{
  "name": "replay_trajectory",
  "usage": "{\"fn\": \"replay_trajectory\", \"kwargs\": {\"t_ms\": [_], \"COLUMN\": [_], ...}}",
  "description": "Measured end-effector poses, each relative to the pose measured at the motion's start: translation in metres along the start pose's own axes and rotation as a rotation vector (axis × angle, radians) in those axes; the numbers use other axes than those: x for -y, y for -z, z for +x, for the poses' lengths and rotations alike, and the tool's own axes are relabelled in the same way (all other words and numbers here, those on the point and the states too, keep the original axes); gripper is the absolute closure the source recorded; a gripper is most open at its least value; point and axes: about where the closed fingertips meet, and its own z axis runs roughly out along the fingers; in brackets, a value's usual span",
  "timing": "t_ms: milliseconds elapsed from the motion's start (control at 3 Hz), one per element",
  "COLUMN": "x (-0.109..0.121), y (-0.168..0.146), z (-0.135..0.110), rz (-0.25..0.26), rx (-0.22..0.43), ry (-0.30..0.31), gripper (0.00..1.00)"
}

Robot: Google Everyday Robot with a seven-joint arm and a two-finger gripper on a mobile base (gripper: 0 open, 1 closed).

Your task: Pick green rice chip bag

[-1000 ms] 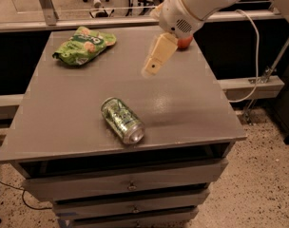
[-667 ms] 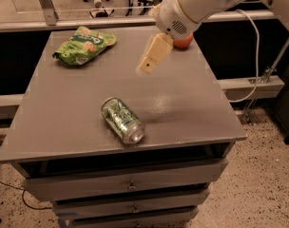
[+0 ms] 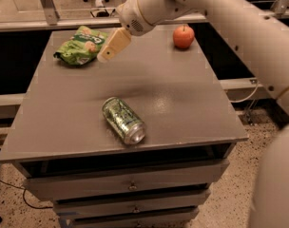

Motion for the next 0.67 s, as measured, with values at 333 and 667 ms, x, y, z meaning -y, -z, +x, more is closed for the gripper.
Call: {"fn": "replay_trajectory", "kwargs": {"t_ms": [333, 667], "x": [0.02, 0.03], "y": [-0.067, -0.115], "z": [-0.012, -0.023], "rz": [-0.032, -0.051], "rx": [0.056, 0.086], "ry": [-0.021, -0.034], "gripper": [0.0, 0.0]}}
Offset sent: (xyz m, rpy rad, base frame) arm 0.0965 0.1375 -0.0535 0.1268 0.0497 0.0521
